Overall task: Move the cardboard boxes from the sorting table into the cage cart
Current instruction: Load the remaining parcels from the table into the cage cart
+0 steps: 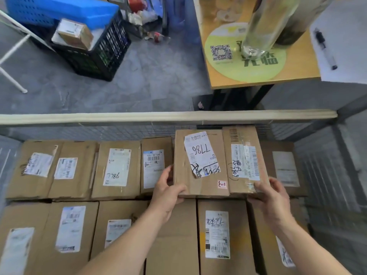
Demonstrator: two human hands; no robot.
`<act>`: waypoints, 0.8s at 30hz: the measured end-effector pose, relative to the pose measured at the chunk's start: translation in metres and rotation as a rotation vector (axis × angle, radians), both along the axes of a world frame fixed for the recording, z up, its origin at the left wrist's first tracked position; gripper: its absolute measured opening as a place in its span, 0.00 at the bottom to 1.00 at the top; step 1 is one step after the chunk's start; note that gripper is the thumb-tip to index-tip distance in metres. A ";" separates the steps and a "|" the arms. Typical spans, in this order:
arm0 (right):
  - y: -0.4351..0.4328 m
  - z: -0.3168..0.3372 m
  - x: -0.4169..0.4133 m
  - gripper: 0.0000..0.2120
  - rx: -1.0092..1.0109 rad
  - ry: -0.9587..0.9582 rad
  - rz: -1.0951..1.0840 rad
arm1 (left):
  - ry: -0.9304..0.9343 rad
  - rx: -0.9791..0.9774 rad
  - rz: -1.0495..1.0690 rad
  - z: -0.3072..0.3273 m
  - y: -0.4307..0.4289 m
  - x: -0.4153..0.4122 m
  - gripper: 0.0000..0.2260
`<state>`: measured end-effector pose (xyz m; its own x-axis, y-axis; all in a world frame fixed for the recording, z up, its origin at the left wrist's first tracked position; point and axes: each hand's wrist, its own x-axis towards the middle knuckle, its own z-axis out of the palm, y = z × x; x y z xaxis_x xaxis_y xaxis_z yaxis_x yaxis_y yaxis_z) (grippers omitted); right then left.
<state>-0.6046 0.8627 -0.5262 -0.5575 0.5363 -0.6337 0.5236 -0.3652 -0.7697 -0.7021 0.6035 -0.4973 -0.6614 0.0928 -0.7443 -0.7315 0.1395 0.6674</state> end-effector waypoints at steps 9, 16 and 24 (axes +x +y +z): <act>0.004 -0.018 -0.017 0.12 -0.040 -0.009 0.026 | -0.041 -0.028 0.051 -0.023 0.004 -0.007 0.35; -0.001 -0.023 -0.017 0.16 0.029 -0.056 0.113 | -0.009 -0.164 0.027 -0.034 0.006 -0.006 0.32; -0.012 -0.020 -0.020 0.18 0.073 -0.057 0.165 | 0.059 -0.277 -0.025 -0.026 -0.003 -0.003 0.30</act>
